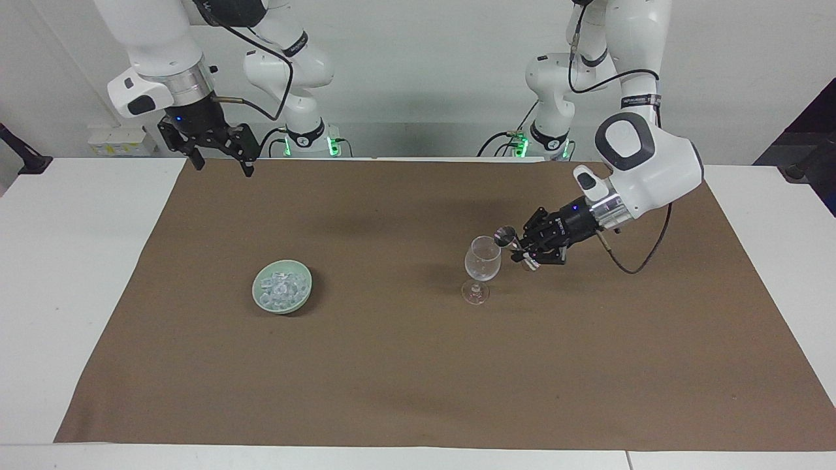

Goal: Pour wine and add ice with both arms
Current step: 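Tilt the metal cup over the clear cup with the left gripper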

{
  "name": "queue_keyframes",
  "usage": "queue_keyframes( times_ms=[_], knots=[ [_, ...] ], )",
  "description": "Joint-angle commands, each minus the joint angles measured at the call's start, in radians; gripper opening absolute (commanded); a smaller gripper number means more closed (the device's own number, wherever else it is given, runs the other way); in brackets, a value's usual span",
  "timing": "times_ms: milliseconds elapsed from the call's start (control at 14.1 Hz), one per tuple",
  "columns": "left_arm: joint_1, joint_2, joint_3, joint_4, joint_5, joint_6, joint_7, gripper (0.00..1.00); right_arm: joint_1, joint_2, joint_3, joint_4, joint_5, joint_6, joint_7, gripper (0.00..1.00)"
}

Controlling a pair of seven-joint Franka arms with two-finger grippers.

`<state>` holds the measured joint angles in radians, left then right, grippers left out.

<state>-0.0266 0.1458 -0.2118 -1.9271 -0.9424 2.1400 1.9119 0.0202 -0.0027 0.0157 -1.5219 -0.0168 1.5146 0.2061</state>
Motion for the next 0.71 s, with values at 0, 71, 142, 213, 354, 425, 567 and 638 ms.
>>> queue_keyframes(
  times_ms=[0,71,142,213,354,425,567,638],
  knots=[
    [-0.032,-0.028,0.020,-0.018,0.089,0.032,-0.083,0.00,-0.008,-0.005,-0.002,0.000,0.017,-0.007,-0.019,1.00],
    [-0.032,-0.028,0.022,-0.015,0.111,0.032,-0.103,0.00,-0.008,-0.003,-0.002,0.000,0.017,-0.007,-0.019,1.00],
    [-0.032,-0.028,0.022,-0.013,0.122,0.031,-0.109,0.00,-0.008,-0.005,-0.002,0.000,0.017,-0.007,-0.019,1.00],
    [-0.033,-0.028,0.020,-0.012,0.132,0.032,-0.111,0.00,-0.008,-0.003,-0.002,0.000,0.017,-0.007,-0.019,1.00],
    [-0.041,-0.026,0.020,-0.004,0.161,0.032,-0.132,0.00,-0.008,-0.003,-0.002,0.000,0.017,-0.007,-0.021,1.00],
    [-0.049,-0.028,0.022,0.003,0.193,0.032,-0.152,0.00,-0.008,-0.003,-0.002,0.000,0.017,-0.007,-0.019,1.00],
    [-0.050,-0.034,0.020,0.020,0.266,0.026,-0.247,0.00,-0.008,-0.003,-0.002,0.000,0.017,-0.007,-0.019,1.00],
    [-0.053,-0.038,0.020,0.023,0.295,0.021,-0.289,0.00,-0.008,-0.005,-0.002,0.000,0.017,-0.007,-0.021,1.00]
  ],
)
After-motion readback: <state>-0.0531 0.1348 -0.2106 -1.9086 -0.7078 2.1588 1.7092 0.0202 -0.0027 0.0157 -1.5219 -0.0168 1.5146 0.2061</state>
